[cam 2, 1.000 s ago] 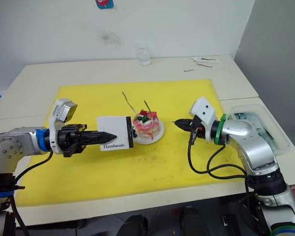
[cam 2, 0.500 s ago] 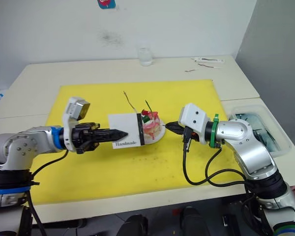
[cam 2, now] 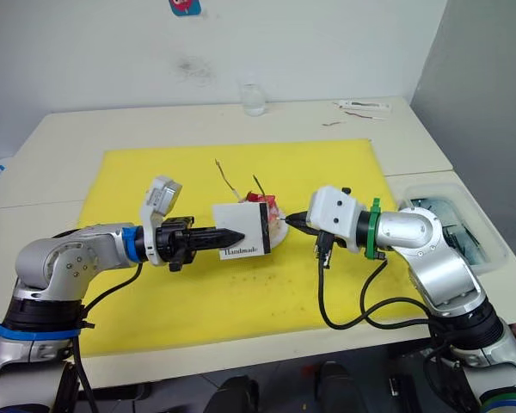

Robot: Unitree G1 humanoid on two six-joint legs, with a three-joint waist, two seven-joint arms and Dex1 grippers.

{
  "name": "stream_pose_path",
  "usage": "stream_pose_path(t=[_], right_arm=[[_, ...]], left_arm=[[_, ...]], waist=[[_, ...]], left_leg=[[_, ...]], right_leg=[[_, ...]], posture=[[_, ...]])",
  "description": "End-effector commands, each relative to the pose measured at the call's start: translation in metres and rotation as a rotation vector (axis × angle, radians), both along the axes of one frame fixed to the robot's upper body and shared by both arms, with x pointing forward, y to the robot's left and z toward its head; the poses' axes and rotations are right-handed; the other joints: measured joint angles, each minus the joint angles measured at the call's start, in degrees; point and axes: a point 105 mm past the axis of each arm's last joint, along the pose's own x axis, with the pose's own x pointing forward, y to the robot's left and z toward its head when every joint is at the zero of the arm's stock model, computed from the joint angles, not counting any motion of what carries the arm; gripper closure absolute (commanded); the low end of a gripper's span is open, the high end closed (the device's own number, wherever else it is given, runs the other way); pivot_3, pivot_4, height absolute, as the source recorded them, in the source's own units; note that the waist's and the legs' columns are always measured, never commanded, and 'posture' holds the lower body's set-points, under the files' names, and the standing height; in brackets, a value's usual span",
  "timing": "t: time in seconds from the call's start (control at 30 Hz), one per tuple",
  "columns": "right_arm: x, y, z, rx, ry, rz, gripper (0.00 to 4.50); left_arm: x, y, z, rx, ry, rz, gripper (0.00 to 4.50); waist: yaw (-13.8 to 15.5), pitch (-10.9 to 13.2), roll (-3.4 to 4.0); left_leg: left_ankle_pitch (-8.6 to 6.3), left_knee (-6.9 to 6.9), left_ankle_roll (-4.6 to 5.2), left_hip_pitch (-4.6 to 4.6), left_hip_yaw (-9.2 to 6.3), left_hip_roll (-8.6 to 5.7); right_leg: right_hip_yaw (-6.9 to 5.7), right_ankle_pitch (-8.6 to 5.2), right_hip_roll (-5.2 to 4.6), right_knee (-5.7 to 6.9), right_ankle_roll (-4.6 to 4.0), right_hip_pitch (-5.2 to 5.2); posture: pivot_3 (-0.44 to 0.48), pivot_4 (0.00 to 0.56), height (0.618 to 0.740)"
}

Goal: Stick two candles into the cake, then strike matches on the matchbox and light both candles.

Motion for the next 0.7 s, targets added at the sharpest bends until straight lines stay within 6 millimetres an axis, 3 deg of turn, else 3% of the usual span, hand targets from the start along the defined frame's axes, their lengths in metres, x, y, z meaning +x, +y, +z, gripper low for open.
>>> stream_pose_path(t=[0.03, 0.7], right_arm=[[-0.007, 0.008, 0.006, -0.002, -0.075, 0.025, 4.48], [-0.018, -0.009, -0.001, -0.057, -0.107, 0.040, 4.48]], left_arm=[[-0.003, -0.006, 0.006, -0.021, -0.033, 0.005, 4.50], [-0.003, -0.002, -0.001, -0.047, -0.020, 0.046, 4.50]], waist=[[0.0, 0.0, 0.00], [0.0, 0.0, 0.00]], left_leg=[[0.00, 0.00, 0.00, 0.00, 0.00, 0.00], [0.00, 0.03, 0.00, 0.02, 0.00, 0.00]], right_leg=[[0.00, 0.00, 0.00, 0.00, 0.00, 0.00], [0.00, 0.00, 0.00, 0.02, 0.00, 0.03]], posture=[[0.000, 0.150, 0.740], [0.000, 0.150, 0.740]])
